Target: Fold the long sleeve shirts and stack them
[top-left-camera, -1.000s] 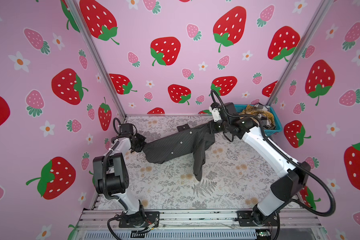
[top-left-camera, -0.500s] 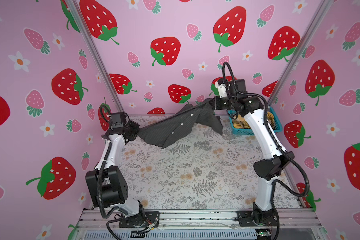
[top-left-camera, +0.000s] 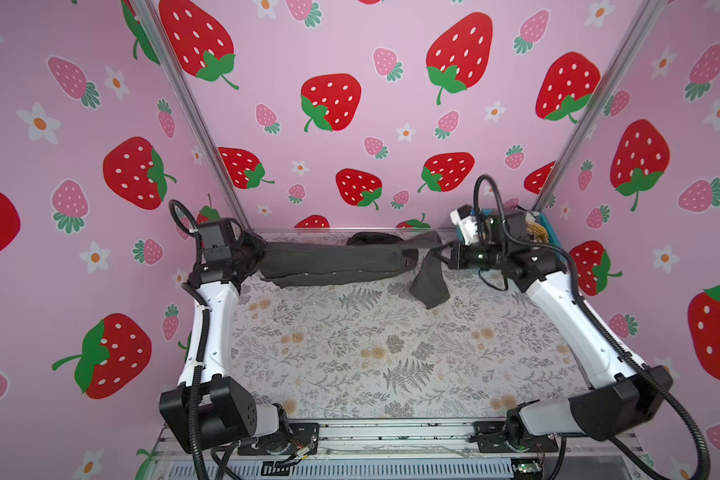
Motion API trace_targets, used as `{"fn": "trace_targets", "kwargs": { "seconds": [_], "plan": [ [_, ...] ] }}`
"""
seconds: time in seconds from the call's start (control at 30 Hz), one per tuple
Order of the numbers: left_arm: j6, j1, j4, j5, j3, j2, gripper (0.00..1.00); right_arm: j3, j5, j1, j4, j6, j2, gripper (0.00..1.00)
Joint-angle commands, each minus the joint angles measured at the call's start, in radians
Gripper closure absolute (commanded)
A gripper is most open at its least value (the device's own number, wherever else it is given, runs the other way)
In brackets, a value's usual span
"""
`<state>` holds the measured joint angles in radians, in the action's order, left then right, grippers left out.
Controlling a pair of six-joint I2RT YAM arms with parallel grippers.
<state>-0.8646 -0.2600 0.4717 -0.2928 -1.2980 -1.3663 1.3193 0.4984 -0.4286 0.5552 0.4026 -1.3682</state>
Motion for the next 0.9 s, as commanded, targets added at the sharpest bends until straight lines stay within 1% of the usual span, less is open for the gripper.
{"fn": "trace_targets", "kwargs": {
  "seconds": [0.0,0.07,0.13,0.2,0.27,0.3,0.37,0.4,0.47,0.5,0.57,0.6,0.67,0.7,0.73,0.77,0.8,0.83,0.87],
  "plan": [
    [0.057,-0.004,0.001,0.115,0.143,0.058,1.0,-0.245,-0.201,-0.009,-0.013,0.007,0.02,1.0],
    [0.06,0.036,0.013,0.113,0.256,0.128,1.0,-0.334,-0.23,-0.078,-0.021,0.013,0.02,1.0],
    [0.034,0.055,0.04,0.128,0.377,0.216,1.0,-0.409,-0.28,-0.169,-0.013,0.036,0.021,1.0],
    [-0.003,0.055,0.081,0.179,0.486,0.301,1.0,-0.486,-0.3,-0.26,-0.012,0.082,0.036,1.0],
    [-0.02,0.055,0.066,0.179,0.58,0.34,1.0,-0.552,-0.303,-0.319,-0.028,0.134,0.064,1.0],
    [-0.026,0.057,0.062,0.171,0.615,0.335,1.0,-0.583,-0.308,-0.334,-0.04,0.159,0.077,1.0],
    [-0.043,0.057,0.042,0.146,0.653,0.292,1.0,-0.609,-0.35,-0.334,-0.041,0.175,0.08,1.0],
    [-0.053,0.06,0.008,0.122,0.664,0.261,1.0,-0.602,-0.394,-0.32,-0.043,0.166,0.068,1.0],
    [-0.065,0.063,-0.062,0.125,0.661,0.197,1.0,-0.552,-0.463,-0.269,-0.048,0.138,0.009,1.0],
    [-0.066,0.064,-0.08,0.135,0.64,0.151,1.0,-0.521,-0.476,-0.231,-0.059,0.122,-0.032,1.0],
    [-0.042,0.062,-0.075,0.165,0.57,0.064,1.0,-0.46,-0.513,-0.192,-0.085,0.106,-0.11,1.0],
    [-0.036,0.063,-0.058,0.194,0.531,0.026,1.0,-0.425,-0.511,-0.192,-0.09,0.086,-0.153,1.0],
    [-0.034,0.057,-0.047,0.202,0.488,-0.018,1.0,-0.396,-0.491,-0.218,-0.092,0.082,-0.188,1.0],
    [-0.036,0.049,-0.041,0.201,0.473,-0.027,1.0,-0.394,-0.481,-0.245,-0.09,0.077,-0.189,0.97],
    [-0.033,0.042,-0.039,0.2,0.466,-0.028,1.0,-0.395,-0.482,-0.27,-0.082,0.073,-0.179,0.84],
    [-0.03,0.034,-0.039,0.203,0.461,-0.022,1.0,-0.394,-0.514,-0.297,-0.053,0.084,-0.161,0.65],
    [-0.03,0.029,-0.041,0.204,0.461,-0.013,1.0,-0.401,-0.56,-0.307,-0.024,0.1,-0.131,0.51],
    [-0.028,0.024,-0.041,0.201,0.459,-0.007,1.0,-0.41,-0.583,-0.305,-0.005,0.118,-0.098,0.47],
    [-0.024,0.022,-0.041,0.197,0.459,0.0,1.0,-0.414,-0.618,-0.292,0.018,0.137,-0.054,0.38]
  ]
}}
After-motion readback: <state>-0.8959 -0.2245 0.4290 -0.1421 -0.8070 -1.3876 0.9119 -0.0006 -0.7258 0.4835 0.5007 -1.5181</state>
